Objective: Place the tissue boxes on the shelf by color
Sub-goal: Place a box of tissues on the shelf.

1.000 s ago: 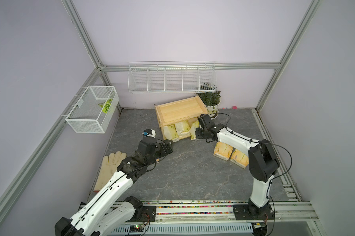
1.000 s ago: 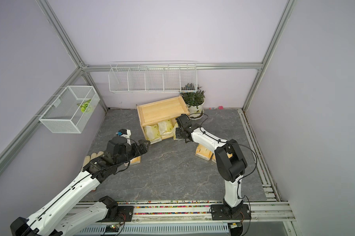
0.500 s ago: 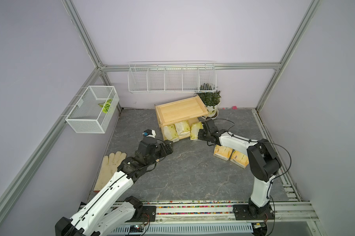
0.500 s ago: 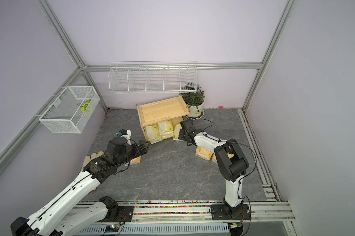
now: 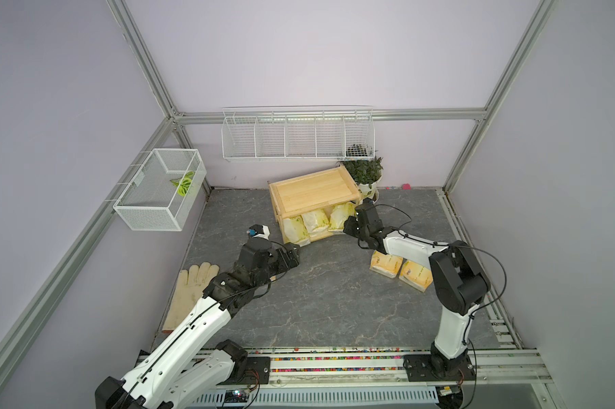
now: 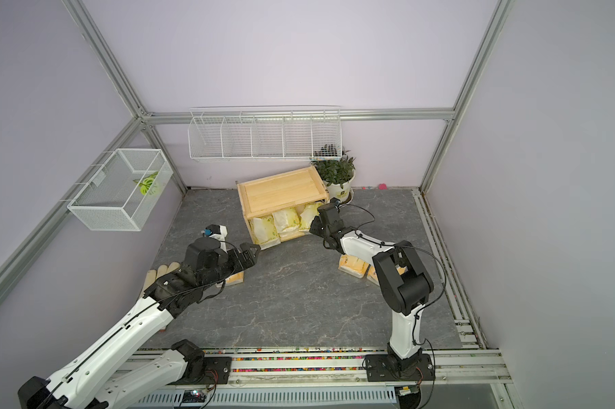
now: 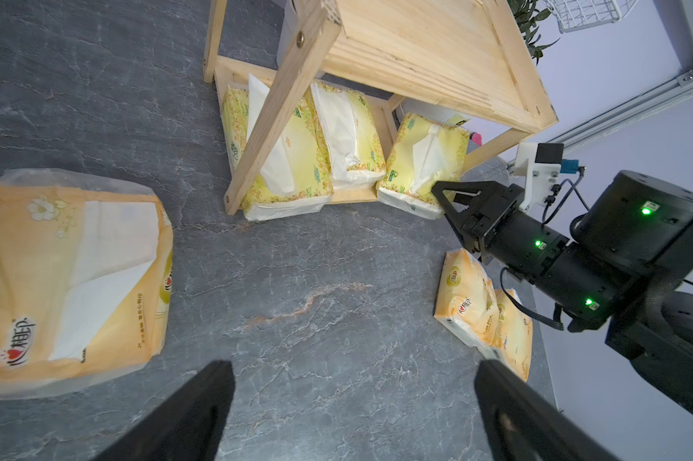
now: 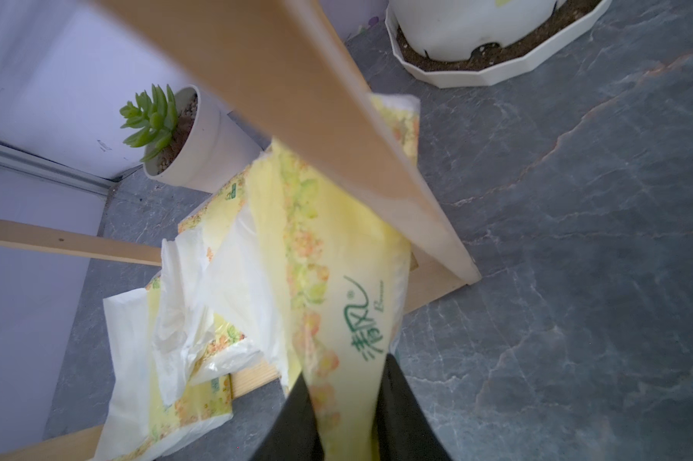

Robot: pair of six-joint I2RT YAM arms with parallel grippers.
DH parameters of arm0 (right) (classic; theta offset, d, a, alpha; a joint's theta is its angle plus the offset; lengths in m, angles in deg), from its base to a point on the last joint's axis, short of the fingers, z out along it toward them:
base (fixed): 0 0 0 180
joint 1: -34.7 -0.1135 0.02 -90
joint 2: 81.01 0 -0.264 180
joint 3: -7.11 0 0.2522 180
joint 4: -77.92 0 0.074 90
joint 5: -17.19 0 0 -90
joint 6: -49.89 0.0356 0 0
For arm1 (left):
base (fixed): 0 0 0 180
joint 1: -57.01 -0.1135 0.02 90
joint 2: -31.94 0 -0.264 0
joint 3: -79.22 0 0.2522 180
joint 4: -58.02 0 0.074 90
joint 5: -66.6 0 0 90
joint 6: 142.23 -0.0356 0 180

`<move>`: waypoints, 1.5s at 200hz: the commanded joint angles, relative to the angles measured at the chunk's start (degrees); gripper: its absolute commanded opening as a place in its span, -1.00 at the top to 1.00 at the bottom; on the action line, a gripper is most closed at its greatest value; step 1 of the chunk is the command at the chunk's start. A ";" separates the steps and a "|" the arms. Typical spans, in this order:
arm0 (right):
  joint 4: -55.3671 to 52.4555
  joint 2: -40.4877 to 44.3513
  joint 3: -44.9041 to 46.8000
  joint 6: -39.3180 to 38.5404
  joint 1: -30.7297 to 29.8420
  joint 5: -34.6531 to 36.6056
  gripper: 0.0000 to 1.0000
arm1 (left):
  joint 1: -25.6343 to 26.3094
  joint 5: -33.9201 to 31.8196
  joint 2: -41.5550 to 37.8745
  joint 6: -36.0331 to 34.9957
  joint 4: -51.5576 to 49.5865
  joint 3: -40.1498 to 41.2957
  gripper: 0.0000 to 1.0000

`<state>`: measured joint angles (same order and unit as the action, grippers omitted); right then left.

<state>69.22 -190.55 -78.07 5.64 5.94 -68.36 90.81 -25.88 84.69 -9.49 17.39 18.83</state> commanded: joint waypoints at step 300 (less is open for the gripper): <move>-3.44 -1.65 -7.59 7.48 21.10 -42.91 -0.53 | 0.04 -0.32 2.35 -3.77 -2.56 -7.28 -1.00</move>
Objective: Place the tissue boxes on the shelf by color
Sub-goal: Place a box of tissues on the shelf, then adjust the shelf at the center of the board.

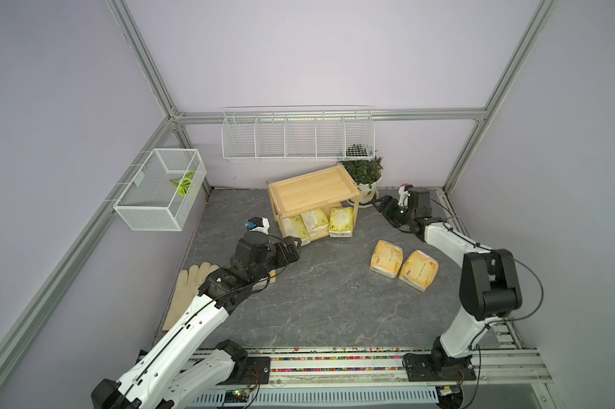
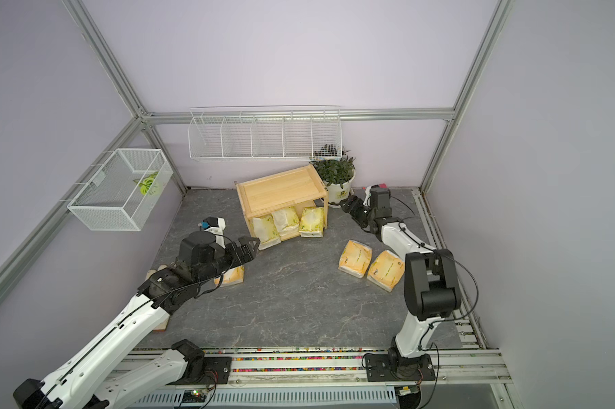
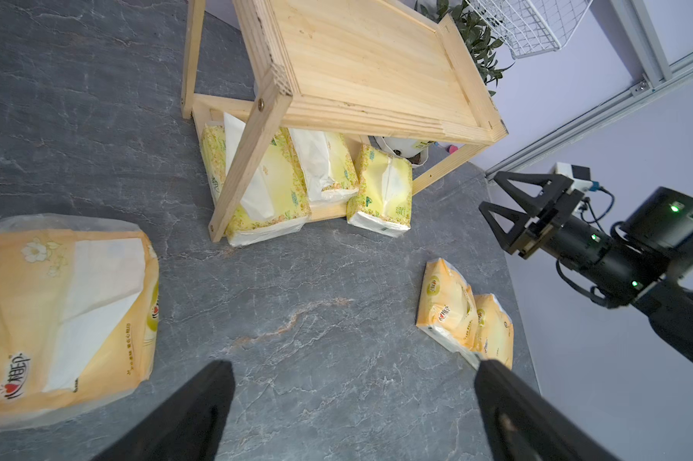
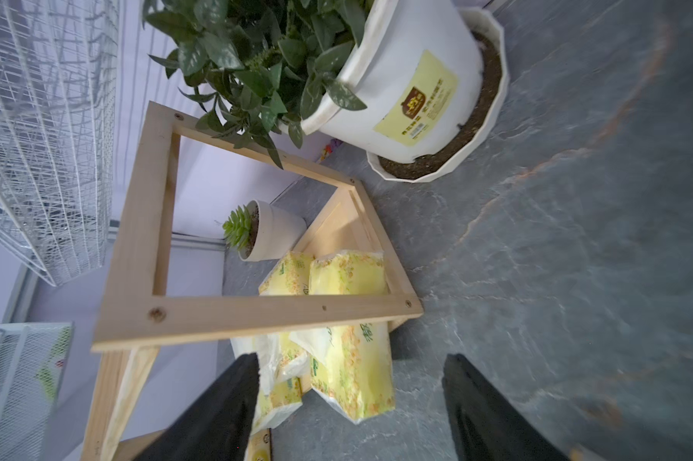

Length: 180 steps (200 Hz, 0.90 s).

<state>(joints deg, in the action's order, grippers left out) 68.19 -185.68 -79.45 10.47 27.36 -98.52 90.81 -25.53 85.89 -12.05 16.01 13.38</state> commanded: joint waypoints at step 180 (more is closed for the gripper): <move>-3.48 -19.35 -18.50 -0.45 -0.33 -28.24 -0.37 | 0.04 -0.46 2.56 -1.01 -1.46 -3.30 -1.00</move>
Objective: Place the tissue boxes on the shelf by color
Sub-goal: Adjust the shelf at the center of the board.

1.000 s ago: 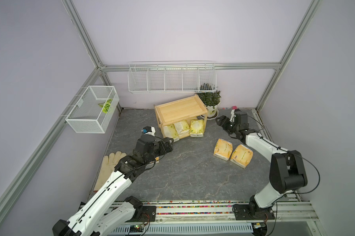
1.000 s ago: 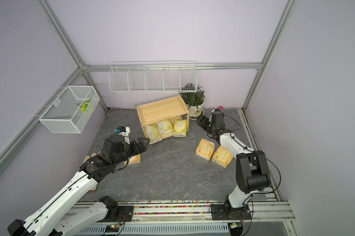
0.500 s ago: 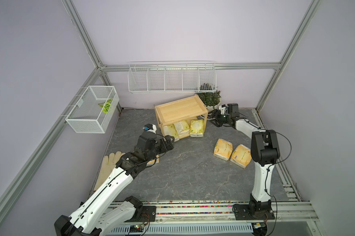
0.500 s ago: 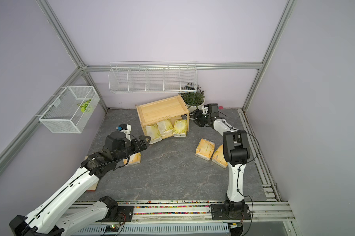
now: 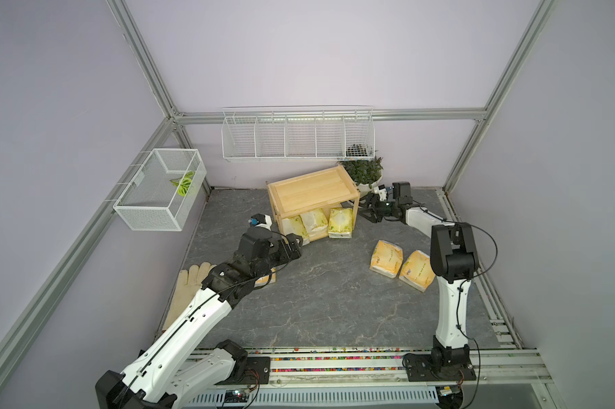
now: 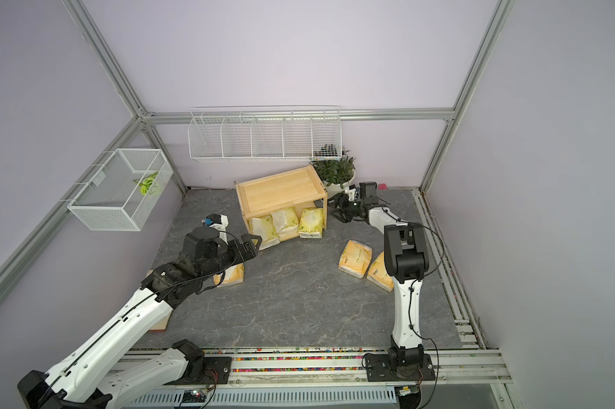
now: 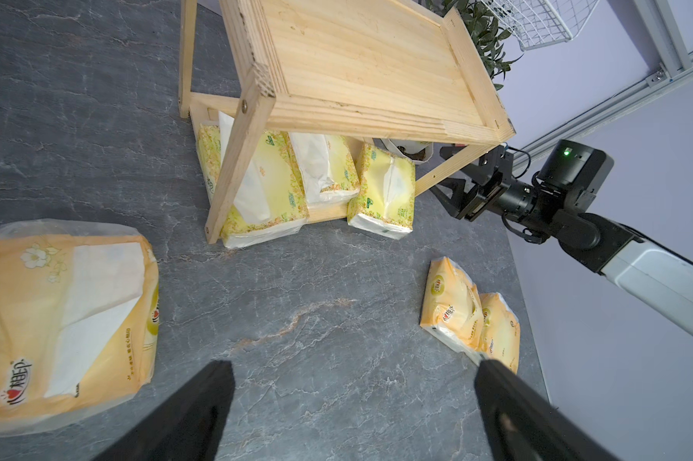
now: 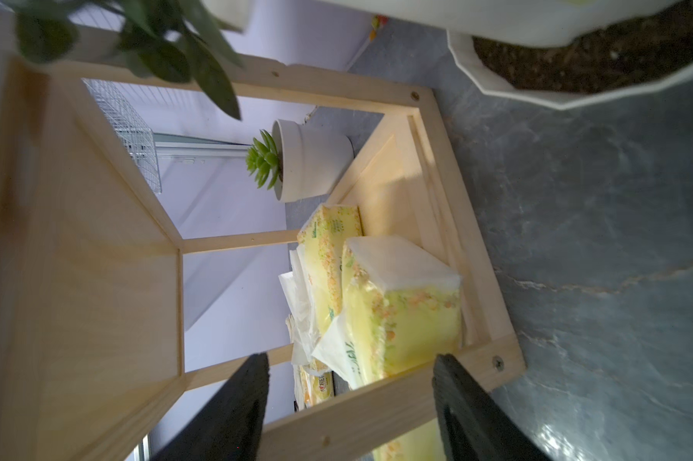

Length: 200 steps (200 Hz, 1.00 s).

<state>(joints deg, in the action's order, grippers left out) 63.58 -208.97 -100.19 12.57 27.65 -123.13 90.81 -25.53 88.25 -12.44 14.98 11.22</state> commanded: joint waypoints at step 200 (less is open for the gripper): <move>1.37 31.73 36.00 -6.50 -5.65 14.03 -0.41 | 0.12 3.11 -1.89 -1.01 -0.91 2.20 -1.00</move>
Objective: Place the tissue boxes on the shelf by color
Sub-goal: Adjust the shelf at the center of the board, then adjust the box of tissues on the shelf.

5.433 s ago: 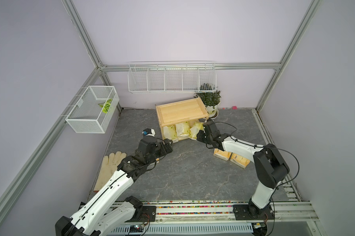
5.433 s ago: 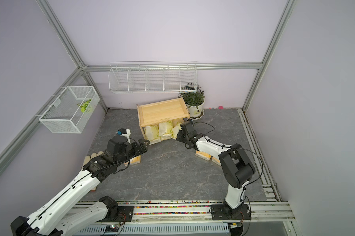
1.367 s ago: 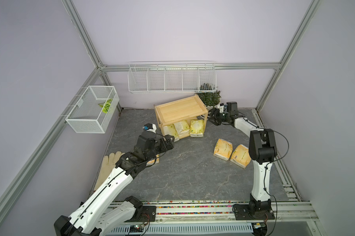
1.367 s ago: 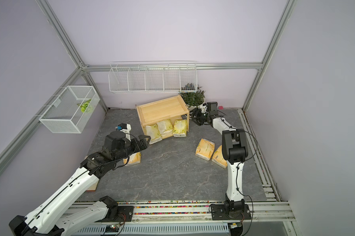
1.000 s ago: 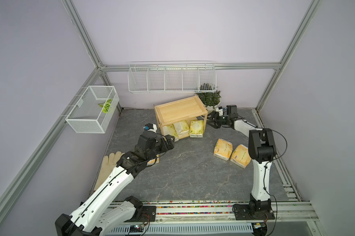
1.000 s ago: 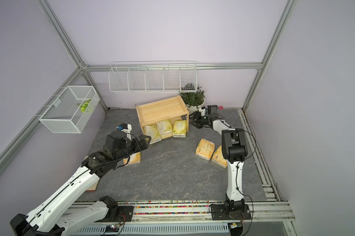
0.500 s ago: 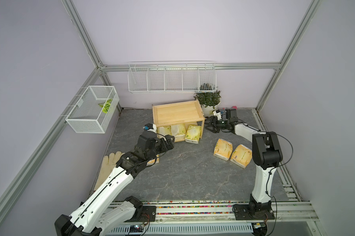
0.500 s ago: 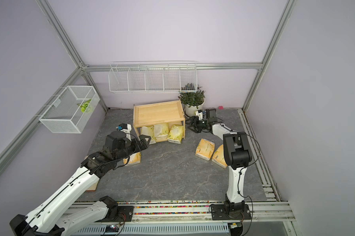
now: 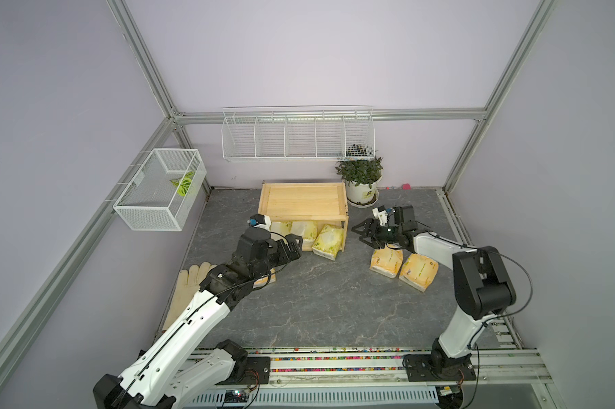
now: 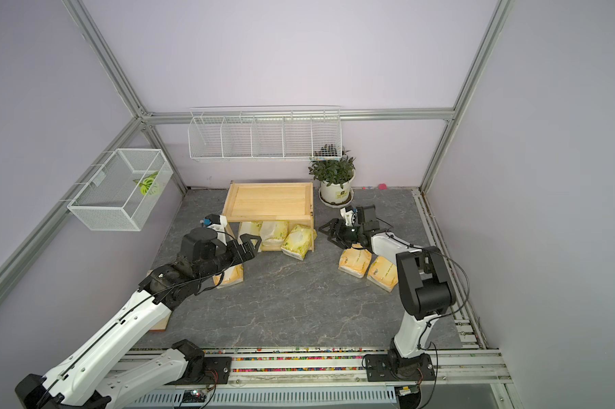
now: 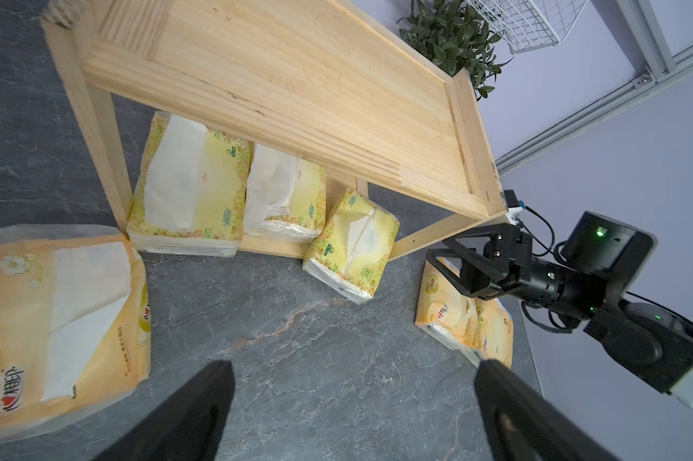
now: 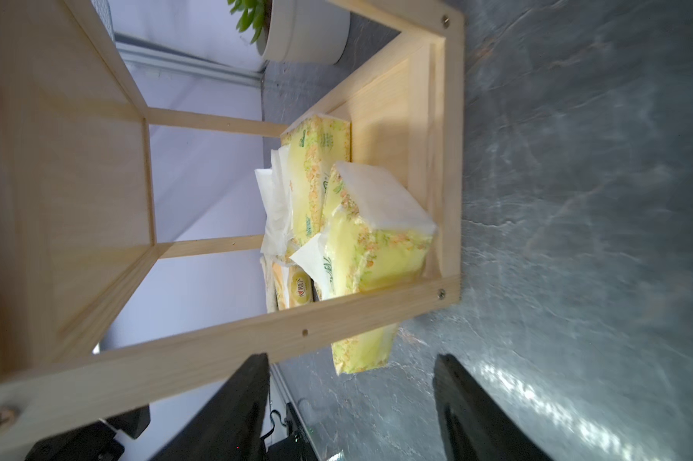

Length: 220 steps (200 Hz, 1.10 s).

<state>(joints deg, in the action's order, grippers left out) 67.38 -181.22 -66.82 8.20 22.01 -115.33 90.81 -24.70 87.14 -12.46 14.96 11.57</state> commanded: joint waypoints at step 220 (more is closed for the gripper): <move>-12.34 -13.78 -13.14 -3.94 -4.71 12.73 -0.42 | 17.16 -19.25 29.84 22.28 9.44 2.27 -1.00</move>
<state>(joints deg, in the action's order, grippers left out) 56.61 -193.24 -77.68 4.44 17.73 -103.81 106.87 -38.60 113.94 7.69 25.74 17.30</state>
